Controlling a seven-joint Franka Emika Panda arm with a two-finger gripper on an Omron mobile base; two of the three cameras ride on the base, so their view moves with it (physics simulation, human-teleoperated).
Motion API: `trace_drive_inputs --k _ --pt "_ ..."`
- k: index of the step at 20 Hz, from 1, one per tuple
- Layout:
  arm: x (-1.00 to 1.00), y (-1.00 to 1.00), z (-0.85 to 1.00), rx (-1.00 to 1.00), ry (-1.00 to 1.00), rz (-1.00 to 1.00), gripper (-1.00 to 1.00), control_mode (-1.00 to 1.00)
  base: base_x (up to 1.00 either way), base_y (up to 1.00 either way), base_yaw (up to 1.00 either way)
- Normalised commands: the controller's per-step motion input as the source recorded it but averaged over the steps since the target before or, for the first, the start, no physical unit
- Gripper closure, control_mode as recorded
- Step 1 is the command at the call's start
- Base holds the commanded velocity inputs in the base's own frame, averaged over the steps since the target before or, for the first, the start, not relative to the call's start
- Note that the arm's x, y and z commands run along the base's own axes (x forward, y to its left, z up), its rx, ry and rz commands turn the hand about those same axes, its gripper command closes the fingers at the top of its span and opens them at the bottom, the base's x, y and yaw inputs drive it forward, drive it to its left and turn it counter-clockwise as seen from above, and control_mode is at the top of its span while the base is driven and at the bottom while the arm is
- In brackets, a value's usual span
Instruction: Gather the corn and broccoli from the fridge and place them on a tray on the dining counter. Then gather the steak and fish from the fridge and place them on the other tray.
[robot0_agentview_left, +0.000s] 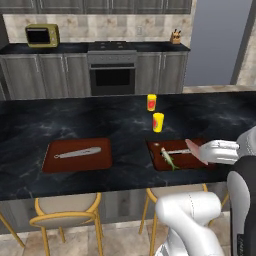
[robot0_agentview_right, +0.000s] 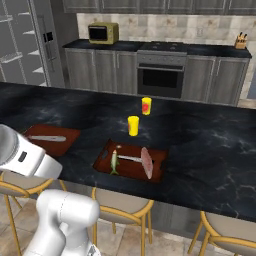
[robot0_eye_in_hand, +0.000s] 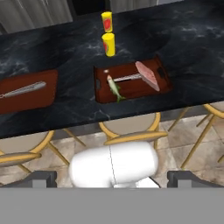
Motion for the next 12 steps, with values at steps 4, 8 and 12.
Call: trace_drive_inputs --k 4,8,12 --pt "-0.20 0.00 0.00 -0.06 -0.19 0.00 -1.00 -1.00 0.00 0.00 0.00" --pt "-0.04 0.00 0.02 -0.07 -0.17 0.01 -1.00 -1.00 0.00 0.00 0.00" --pt "0.00 0.00 0.15 -0.01 -0.01 0.00 -1.00 -1.00 0.00 0.00 0.00"
